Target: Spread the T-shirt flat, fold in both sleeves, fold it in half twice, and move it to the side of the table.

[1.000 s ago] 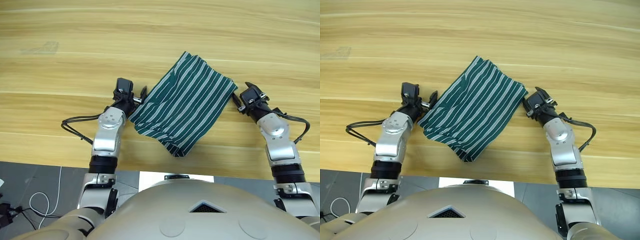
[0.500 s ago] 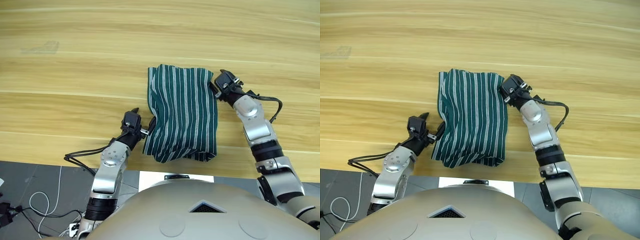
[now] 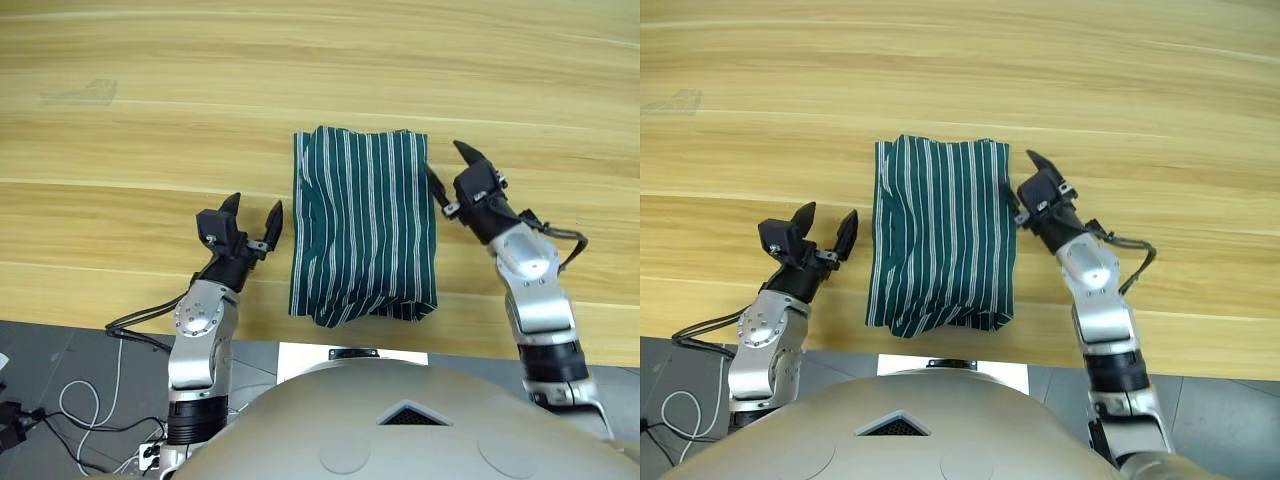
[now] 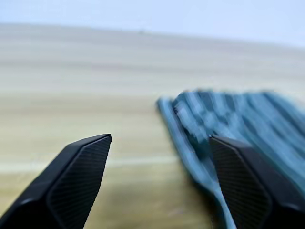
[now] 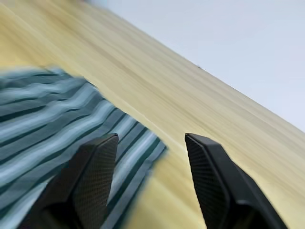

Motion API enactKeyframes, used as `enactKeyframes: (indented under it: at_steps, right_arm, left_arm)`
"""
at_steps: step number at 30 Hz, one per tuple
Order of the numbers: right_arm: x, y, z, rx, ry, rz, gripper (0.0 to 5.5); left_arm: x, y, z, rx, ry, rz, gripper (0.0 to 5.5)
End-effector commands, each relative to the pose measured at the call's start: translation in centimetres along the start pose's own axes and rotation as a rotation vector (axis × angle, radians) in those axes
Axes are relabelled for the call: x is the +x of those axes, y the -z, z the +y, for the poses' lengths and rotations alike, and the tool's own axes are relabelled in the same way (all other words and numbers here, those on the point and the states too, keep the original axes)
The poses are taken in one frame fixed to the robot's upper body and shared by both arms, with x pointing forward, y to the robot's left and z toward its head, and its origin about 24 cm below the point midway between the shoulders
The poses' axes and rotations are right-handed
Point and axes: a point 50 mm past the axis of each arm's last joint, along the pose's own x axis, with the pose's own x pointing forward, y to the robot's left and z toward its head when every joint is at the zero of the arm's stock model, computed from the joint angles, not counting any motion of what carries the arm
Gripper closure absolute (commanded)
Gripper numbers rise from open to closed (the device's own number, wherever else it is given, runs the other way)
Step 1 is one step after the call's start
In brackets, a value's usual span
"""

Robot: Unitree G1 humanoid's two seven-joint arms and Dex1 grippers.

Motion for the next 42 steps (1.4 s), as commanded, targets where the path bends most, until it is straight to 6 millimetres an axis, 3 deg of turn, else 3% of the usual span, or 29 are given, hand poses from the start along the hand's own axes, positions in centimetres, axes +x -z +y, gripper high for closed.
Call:
enactKeyframes:
  at_steps: [1, 3, 6, 10, 14, 20, 23, 29, 34, 40, 42]
  right_arm:
    - [-4.2, 1.8, 3.0, 0.014, -0.249, 0.133, 2.91]
    - [-5.4, 4.0, 3.6, -0.001, -0.335, 0.22, 2.91]
    - [-5.8, 6.3, 3.4, -0.003, -0.406, 0.263, 2.91]
    - [-5.9, 8.2, 3.1, -0.004, -0.43, 0.299, 2.91]
    - [-5.5, 9.7, 2.8, 0.013, -0.389, 0.333, 2.91]
    - [-4.8, 9.7, 2.9, -0.025, -0.434, 0.329, 2.91]
    - [-4.6, 9.7, 2.9, -0.038, -0.447, 0.322, 2.91]
    - [-4.3, 9.5, 3.2, -0.033, -0.449, 0.303, 2.91]
    - [-4.1, 9.6, 3.6, -0.03, -0.457, 0.301, 2.91]
    - [-3.8, 9.6, 3.8, -0.031, -0.454, 0.292, 2.91]
    - [-3.5, 9.7, 3.7, -0.035, -0.456, 0.293, 2.91]
  left_arm:
    - [-0.7, 0.1, -4.0, -0.003, 0.263, -0.009, 1.72]
    - [-1.0, 0.9, -5.0, 0.049, 0.408, 0.033, 1.72]
    - [-0.8, 2.6, -4.7, 0.083, 0.52, 0.107, 1.72]
    - [-0.2, 4.3, -3.7, 0.097, 0.534, 0.182, 1.72]
    - [0.1, 4.4, -3.3, 0.11, 0.534, 0.188, 1.72]
    - [-0.7, 6.1, -2.5, 0.256, 0.619, 0.32, 1.72]
    - [-0.8, 6.4, -0.7, 0.354, 0.618, 0.378, 1.72]
    - [-0.2, 6.3, 2.3, 0.566, 0.614, 0.43, 1.72]
    - [0.6, 4.7, 4.5, 0.664, 0.555, 0.394, 1.72]
    - [0.3, 3.8, 4.0, 0.622, 0.57, 0.323, 1.72]
    - [-0.3, 3.3, 2.2, 0.531, 0.631, 0.254, 1.72]
